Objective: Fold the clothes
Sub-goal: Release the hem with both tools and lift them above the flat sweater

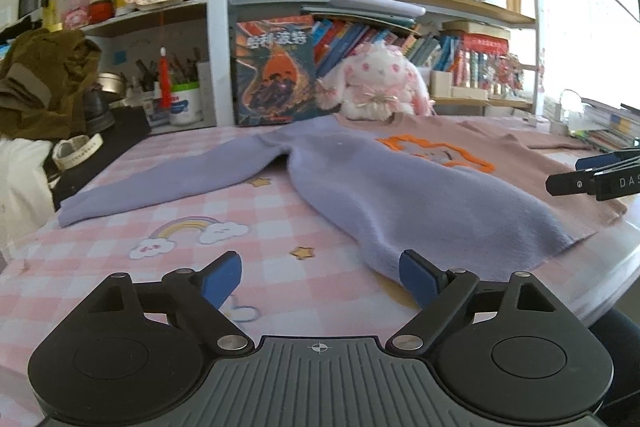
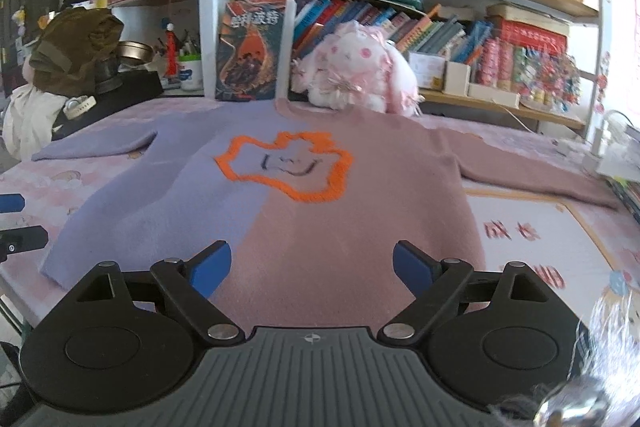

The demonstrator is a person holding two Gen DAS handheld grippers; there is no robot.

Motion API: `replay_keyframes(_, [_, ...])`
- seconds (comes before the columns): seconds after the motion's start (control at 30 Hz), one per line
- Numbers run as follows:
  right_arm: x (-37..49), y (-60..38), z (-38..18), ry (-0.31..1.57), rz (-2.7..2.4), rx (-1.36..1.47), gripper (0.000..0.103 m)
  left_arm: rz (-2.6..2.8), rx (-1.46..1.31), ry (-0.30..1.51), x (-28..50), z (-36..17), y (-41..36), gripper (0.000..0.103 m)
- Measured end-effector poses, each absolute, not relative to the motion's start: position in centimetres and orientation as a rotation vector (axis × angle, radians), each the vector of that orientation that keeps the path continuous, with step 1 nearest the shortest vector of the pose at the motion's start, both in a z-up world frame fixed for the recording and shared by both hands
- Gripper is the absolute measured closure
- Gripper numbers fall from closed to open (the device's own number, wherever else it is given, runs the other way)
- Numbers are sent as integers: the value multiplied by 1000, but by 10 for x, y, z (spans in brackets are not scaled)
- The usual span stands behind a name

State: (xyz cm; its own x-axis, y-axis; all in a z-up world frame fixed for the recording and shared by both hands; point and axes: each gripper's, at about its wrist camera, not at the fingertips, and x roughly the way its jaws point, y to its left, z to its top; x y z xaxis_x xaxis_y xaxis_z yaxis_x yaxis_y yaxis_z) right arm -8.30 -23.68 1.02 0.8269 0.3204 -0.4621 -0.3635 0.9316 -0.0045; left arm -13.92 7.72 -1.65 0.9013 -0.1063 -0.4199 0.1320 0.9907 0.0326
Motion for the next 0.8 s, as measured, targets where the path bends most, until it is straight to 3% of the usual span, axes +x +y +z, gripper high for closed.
replay_keyframes(0.8, [-3, -191, 28, 374, 401, -158, 11, 147, -112, 396, -78, 10, 212, 14])
